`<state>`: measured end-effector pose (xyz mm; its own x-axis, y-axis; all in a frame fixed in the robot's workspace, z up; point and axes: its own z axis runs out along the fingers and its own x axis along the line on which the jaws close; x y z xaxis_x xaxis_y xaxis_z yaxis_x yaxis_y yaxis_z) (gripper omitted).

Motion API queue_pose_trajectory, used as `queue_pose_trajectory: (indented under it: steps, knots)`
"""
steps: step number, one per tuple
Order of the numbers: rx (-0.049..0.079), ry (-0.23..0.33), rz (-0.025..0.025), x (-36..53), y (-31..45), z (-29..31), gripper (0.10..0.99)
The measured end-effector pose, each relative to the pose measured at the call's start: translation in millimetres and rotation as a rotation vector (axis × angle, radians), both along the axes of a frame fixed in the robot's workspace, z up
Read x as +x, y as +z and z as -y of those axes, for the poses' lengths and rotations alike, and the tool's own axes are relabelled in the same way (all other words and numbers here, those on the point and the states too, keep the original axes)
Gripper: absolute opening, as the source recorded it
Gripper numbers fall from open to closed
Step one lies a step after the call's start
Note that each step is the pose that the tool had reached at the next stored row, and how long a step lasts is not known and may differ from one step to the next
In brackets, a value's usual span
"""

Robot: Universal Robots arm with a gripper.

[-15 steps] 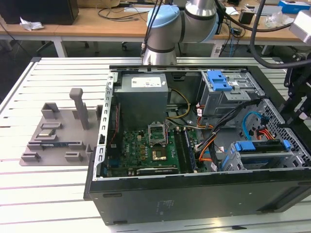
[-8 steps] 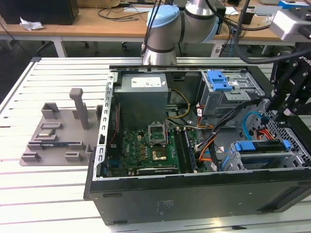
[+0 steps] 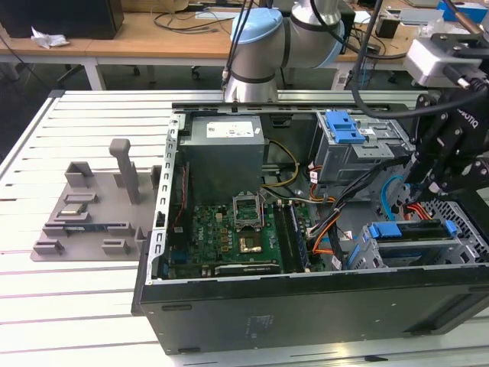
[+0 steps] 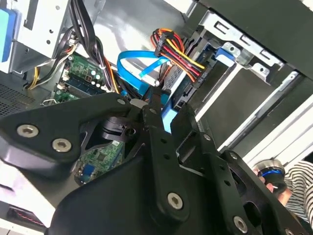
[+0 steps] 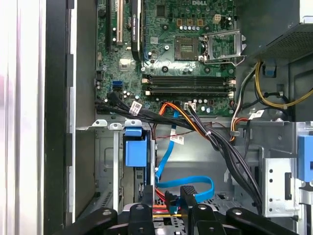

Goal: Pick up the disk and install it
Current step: 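Insert the second disk wire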

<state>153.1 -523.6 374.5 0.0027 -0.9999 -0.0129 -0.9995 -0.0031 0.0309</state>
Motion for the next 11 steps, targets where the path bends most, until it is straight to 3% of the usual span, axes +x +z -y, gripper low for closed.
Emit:
queue_pose_trajectory:
  steps: [5, 6, 7, 11]
  knots:
    - [0.0, 0.0, 0.0, 0.0, -0.5, 0.0, 0.349]
    - [0.0, 0.0, 0.0, 0.0, -0.7, 0.0, 0.216]
    - [0.0, 0.0, 0.0001, 0.0, -0.7, 0.0, 0.161]
    - [0.0, 0.0, 0.0, 0.0, -1.1, 0.0, 0.161]
